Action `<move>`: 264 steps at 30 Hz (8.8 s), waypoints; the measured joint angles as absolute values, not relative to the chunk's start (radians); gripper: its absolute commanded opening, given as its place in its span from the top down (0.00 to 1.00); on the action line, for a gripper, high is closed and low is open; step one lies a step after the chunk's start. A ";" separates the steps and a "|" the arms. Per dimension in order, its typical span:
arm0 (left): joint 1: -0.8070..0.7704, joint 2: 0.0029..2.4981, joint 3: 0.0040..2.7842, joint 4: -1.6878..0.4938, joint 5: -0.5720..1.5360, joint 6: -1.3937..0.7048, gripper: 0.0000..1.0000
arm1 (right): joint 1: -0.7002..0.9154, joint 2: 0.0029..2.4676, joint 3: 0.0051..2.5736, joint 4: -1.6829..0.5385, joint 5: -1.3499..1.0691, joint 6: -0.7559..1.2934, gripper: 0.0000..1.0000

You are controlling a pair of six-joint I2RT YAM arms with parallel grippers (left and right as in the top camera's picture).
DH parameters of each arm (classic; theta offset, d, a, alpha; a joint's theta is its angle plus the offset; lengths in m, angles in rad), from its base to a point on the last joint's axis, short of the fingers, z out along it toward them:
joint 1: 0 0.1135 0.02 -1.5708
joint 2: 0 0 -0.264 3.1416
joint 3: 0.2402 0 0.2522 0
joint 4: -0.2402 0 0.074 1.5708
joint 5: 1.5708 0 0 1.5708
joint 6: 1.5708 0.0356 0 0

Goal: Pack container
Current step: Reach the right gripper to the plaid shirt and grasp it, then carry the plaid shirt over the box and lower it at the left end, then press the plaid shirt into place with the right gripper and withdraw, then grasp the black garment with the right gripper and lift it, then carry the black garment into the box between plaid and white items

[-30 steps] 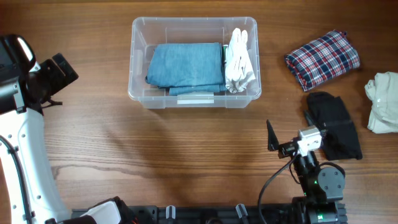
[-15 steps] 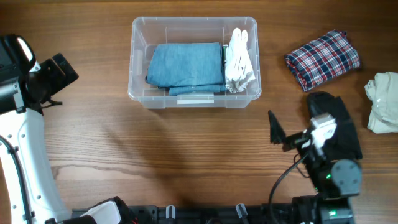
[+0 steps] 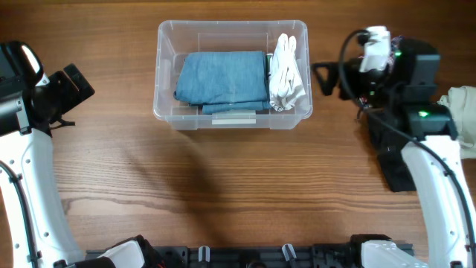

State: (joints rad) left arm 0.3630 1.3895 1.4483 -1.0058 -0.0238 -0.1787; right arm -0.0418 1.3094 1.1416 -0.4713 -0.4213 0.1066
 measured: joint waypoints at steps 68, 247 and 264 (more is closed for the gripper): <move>0.363 1.390 1.448 -1.005 -0.024 -0.179 0.00 | 0.477 1.703 1.151 0.356 -0.532 0.555 0.96; 0.363 1.390 1.446 -1.006 -0.024 -0.179 0.00 | 0.617 1.722 1.441 -0.163 0.579 1.075 0.96; 0.363 1.390 1.446 -1.006 -0.024 -0.179 0.00 | 0.636 1.787 1.443 -0.159 0.583 1.127 0.16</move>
